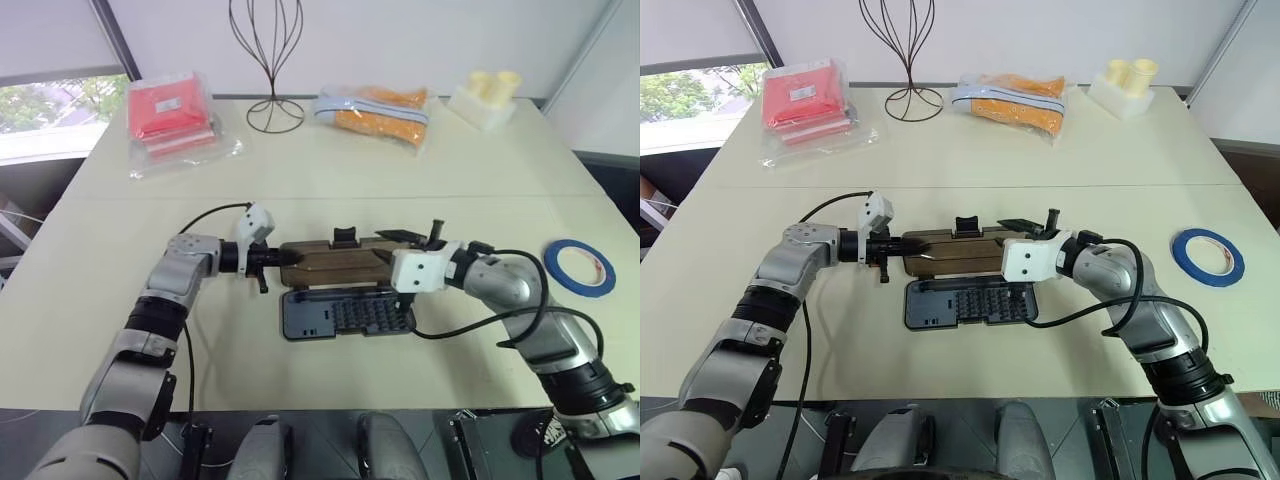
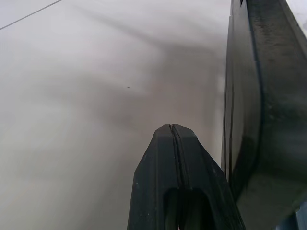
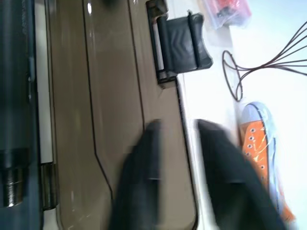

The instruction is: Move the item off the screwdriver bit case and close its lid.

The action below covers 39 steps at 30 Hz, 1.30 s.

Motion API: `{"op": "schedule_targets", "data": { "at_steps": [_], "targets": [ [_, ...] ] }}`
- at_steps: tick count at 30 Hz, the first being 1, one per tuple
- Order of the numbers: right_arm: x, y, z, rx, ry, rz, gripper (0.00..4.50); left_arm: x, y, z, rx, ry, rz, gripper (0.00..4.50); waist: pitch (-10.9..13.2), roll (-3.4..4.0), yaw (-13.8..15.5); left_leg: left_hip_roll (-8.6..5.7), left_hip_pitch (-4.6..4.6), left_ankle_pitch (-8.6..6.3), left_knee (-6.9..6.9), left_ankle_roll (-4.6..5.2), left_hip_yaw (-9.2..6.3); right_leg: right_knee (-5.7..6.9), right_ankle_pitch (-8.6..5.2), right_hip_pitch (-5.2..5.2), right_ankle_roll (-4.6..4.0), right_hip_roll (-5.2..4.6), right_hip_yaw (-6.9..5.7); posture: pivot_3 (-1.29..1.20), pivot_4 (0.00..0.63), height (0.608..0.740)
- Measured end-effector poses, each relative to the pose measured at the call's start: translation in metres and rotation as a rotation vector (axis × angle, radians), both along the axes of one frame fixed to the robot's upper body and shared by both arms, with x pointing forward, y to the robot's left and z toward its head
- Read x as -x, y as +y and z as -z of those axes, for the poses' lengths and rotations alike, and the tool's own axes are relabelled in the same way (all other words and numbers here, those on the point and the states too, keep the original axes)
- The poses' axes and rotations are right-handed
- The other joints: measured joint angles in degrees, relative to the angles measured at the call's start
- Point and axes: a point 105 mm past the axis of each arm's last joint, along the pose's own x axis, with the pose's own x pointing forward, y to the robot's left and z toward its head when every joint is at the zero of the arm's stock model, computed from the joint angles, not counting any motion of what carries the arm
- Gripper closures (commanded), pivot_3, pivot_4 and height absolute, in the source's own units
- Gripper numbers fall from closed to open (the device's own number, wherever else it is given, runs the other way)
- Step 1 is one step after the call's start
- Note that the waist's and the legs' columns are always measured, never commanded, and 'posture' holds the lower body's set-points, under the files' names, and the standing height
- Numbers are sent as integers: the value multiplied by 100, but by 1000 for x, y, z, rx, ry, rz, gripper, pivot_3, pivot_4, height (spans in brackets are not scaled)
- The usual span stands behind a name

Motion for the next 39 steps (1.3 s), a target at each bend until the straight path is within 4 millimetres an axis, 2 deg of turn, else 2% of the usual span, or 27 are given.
{"op": "schedule_targets", "data": {
  "at_steps": [1, 2, 5, 12, 17, 24, 28, 31, 34, 37, 39],
  "targets": [
    [1, -1, 1, 10, 9, 2, 987, 0, 0, 0, -2, -1, 1, 4500, 0, 0, 0, 0, 0, 0, 0, 0, 0, 0, 0, 0, 0, 0, 0, 0, 150, 740],
    [2, -3, 2, 20, 16, 4, 590, 0, 0, 0, -2, 0, 1, 4500, 0, 0, 1, 0, 0, 0, 0, 0, 0, 0, 0, 0, 0, 0, 0, 0, 150, 740],
    [6, -6, -1, 33, 51, 2, 590, 0, -2, 0, 1, -3, 6, 4500, 1, 0, 3, 0, 0, 0, 2, 1, -1, 0, 0, 0, 0, 0, 0, 0, 150, 740],
    [21, -35, -32, -62, 180, 107, 590, 4, -5, -1, 7, 0, 45, 4500, 2, -2, 17, 0, -1, -4, 3, 7, -5, -1, 0, 3, 0, 0, -1, 0, 150, 740],
    [31, -45, -31, -147, 296, 166, 590, 14, -5, -14, 3, -2, 120, 4500, 4, -6, 6, 0, 0, -4, 3, 7, -5, 0, 0, 3, 0, 0, -1, 0, 150, 740],
    [34, -57, -24, -162, 338, 229, 590, 29, 4, -25, -22, 15, 194, 4500, 4, -6, 9, 1, 0, -4, 3, 7, -4, 0, 0, 3, 0, 0, 0, 0, 150, 740],
    [38, -61, -24, -199, 377, 260, 590, 41, -3, -33, -7, 36, 263, 4500, 5, -6, 24, 0, -2, -5, 4, 8, -7, 0, 0, 4, 0, -1, 0, 0, 150, 740],
    [47, -73, -16, -156, 445, 298, 590, 56, -11, -27, -24, 77, 348, 4500, 5, -6, 28, -1, -3, -6, 5, 11, -7, -3, 0, 7, 0, -2, 0, 0, 150, 740],
    [51, -78, -13, -142, 476, 315, 590, 70, -19, -9, -60, 123, 425, 4500, 5, -7, 16, 0, 0, -6, 6, 11, -4, -2, 0, 8, 0, -1, 2, 0, 150, 740],
    [51, -78, -12, -145, 485, 314, 590, 74, -25, 8, -112, 126, 471, 4500, 5, -6, 0, 2, 5, -6, 6, 12, -4, 1, 0, 8, 0, 1, 2, 0, 150, 740],
    [51, -79, -12, -143, 484, 318, 590, 74, -26, 10, -126, 86, 493, 4500, 4, -4, 10, 2, 6, -6, 6, 12, -5, 0, 0, 11, 0, 1, 2, 0, 150, 740]
  ]
}}
